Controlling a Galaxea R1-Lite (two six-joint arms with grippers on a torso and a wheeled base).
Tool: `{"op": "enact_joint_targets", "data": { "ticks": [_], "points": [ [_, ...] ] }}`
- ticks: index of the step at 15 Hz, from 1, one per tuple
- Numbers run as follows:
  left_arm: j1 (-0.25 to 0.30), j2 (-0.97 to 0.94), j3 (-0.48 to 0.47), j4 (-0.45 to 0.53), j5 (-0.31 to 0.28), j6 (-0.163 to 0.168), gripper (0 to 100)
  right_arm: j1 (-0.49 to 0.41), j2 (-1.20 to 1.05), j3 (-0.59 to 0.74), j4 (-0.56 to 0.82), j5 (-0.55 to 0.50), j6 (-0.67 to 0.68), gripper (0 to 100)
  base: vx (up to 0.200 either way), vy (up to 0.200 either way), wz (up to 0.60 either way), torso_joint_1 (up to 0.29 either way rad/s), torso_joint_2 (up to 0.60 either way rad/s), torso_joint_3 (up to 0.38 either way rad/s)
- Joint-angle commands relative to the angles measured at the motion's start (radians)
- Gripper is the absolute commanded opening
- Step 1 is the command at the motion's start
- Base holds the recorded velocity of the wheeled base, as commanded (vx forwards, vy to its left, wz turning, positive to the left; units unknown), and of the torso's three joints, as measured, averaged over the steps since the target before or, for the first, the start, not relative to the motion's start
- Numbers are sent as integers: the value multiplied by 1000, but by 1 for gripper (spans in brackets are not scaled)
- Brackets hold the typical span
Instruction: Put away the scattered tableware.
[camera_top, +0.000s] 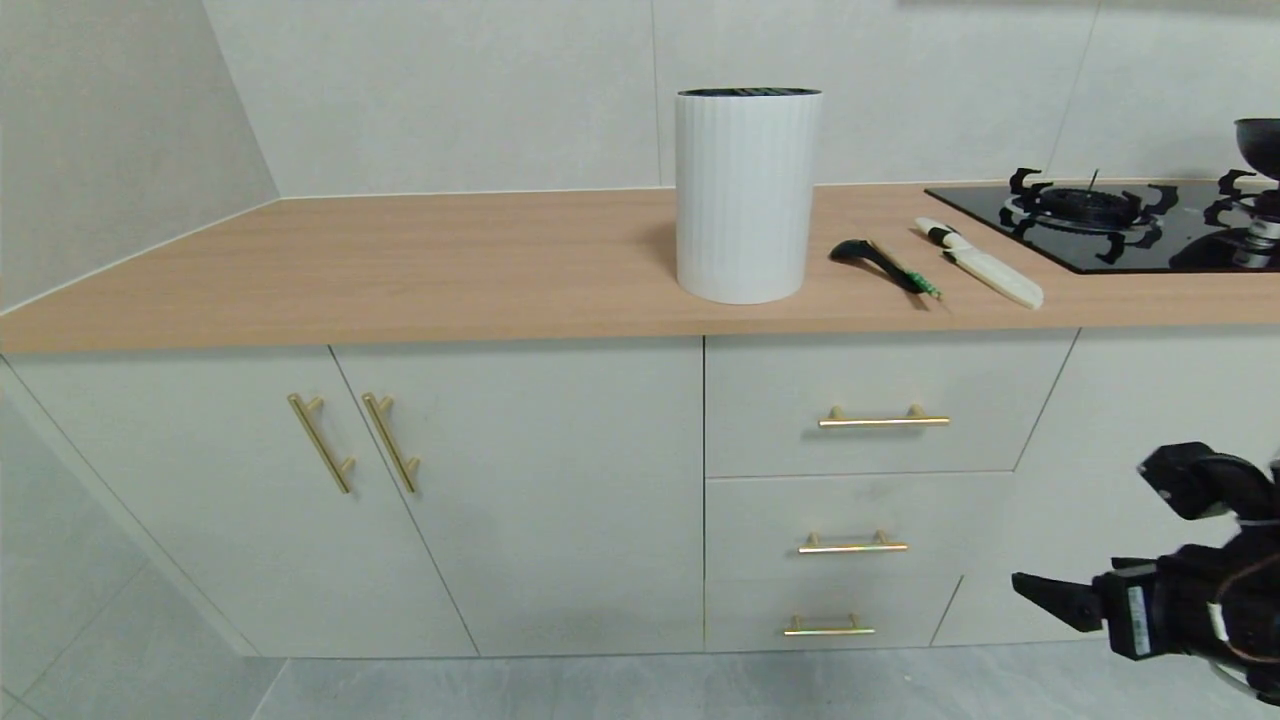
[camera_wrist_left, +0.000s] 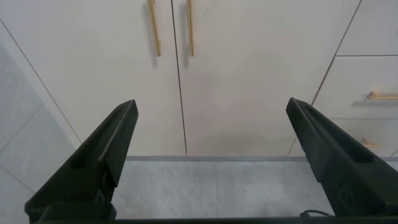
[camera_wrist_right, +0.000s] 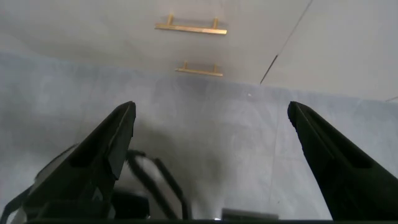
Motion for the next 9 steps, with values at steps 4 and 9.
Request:
{"op": "enact_joint_targets", "data": {
  "ticks": [4, 9],
  "points": [
    [-1, 2, 0, 0, 0, 0, 100, 65, 449, -214, -52, -36, 14, 100, 0, 0, 0, 0, 0, 0],
    [1, 2, 0, 0, 0, 0, 100, 98, 716, -260, -273, -46, 11, 100, 0, 0, 0, 0, 0, 0]
  ]
}}
